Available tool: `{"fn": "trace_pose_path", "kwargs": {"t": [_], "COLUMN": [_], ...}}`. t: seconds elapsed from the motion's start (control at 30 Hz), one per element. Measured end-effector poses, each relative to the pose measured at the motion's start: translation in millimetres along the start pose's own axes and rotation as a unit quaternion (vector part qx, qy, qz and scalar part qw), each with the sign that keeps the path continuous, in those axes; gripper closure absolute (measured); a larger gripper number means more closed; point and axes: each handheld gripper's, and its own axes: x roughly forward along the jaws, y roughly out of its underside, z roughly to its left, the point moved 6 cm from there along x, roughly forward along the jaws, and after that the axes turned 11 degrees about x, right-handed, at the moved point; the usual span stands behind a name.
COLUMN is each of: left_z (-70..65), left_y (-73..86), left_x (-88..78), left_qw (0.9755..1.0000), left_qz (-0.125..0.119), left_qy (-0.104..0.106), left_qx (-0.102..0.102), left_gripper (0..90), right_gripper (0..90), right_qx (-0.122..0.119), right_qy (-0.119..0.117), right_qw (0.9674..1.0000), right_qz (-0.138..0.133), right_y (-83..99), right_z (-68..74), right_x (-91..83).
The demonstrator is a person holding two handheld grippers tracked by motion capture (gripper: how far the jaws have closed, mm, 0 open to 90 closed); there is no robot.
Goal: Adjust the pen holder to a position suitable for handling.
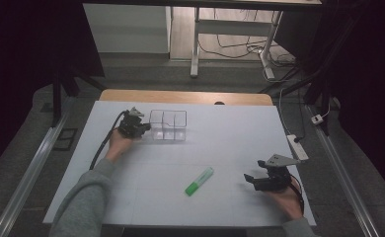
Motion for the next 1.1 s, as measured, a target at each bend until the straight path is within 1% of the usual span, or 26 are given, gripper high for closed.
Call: {"fn": "trace_pose_path", "kwargs": {"t": [0.23,0.37,0.5,0.67,0.87,0.97,1.1], "left_z": [-5.6,-10.9,-13.9,-15.5,-20.6,-22.5,-27.1], "left_y": [-5.7,-8.7,-12.3,-15.3,-21.1,-22.9,-25.1], "left_x": [6.0,11.4,15.4,18.9,23.9,26.3,29.8], "left_qw": [1.0000,0.9999,0.9999,1.0000,0.9999,0.9998,0.9996], "left_qz": [0.000,0.004,0.002,0.000,-0.002,0.000,0.004], "left_qy": [0.006,0.010,0.005,0.006,0.014,0.017,0.021], "left_qx": [0.003,0.011,0.014,0.007,0.010,0.011,0.017], "left_gripper": [88.7,88.7,88.7,88.6,88.6,88.6,88.6], "right_gripper": [20.3,20.3,20.4,20.6,20.7,20.7,20.8], "right_qx": [0.000,-0.002,-0.003,-0.002,-0.004,-0.004,-0.006], "right_qy": [0.000,0.002,0.001,0.002,0.001,-0.005,-0.011], "right_qw": [1.0000,1.0000,1.0000,1.0000,1.0000,1.0000,0.9999], "right_qz": [-0.004,0.000,0.001,0.000,0.003,0.000,0.000], "right_y": [-0.9,-0.4,-0.2,-0.4,0.1,-0.3,-0.6], "right_z": [-0.3,-0.3,0.3,-0.2,0.3,1.2,2.3], "right_x": [-0.9,-0.3,-0.5,-0.7,-0.2,-1.3,-1.5]}}
